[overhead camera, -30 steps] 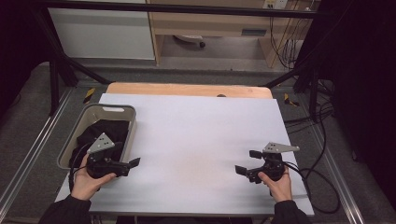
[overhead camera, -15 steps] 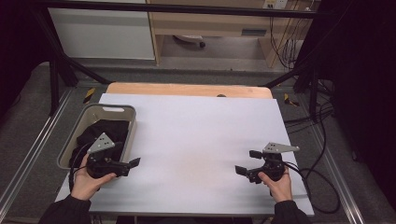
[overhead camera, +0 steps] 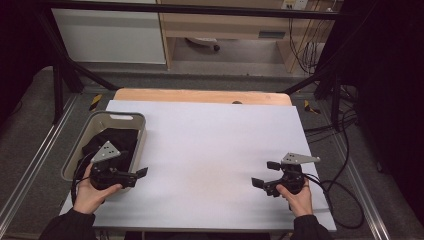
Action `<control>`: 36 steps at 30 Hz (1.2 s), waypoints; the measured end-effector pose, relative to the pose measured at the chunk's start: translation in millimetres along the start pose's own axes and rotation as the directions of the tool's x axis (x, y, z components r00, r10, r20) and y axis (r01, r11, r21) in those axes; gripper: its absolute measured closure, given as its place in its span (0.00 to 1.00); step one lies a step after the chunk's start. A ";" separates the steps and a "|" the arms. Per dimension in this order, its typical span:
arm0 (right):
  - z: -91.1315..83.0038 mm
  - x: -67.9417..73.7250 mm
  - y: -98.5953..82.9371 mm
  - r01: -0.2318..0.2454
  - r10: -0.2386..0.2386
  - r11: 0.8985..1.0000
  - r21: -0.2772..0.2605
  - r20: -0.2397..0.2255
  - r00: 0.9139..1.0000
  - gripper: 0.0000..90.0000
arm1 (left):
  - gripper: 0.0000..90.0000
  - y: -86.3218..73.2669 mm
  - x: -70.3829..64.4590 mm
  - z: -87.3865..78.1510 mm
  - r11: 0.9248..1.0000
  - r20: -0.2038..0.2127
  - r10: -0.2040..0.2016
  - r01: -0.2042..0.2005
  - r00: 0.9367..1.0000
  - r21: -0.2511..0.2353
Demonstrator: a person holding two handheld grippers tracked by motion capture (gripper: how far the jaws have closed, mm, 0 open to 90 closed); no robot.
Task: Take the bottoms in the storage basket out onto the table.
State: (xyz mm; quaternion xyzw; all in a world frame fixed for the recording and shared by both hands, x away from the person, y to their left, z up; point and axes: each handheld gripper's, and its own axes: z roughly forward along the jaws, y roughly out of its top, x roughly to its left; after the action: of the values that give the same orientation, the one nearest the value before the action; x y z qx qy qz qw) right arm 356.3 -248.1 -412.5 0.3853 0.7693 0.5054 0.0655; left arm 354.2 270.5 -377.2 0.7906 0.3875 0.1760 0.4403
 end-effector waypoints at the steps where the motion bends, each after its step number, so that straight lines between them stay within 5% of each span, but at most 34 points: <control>1: 0.0 -0.1 0.0 0.000 0.000 1.000 0.001 0.001 1.000 0.01 | 0.04 0.0 0.6 -0.3 1.000 0.000 -0.001 0.001 1.000 0.000; 36: 0.3 -0.4 0.1 -0.002 0.002 1.000 0.004 0.002 1.000 0.01 | 0.04 5.5 19.6 -12.4 0.999 -0.051 -0.035 0.034 0.998 -0.009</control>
State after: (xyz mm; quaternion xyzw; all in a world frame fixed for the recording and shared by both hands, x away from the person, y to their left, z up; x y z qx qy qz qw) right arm 356.8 -248.1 -412.7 0.3866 0.7699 0.5036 0.0652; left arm 361.5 290.8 -367.1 0.7771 0.4115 0.1902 0.4365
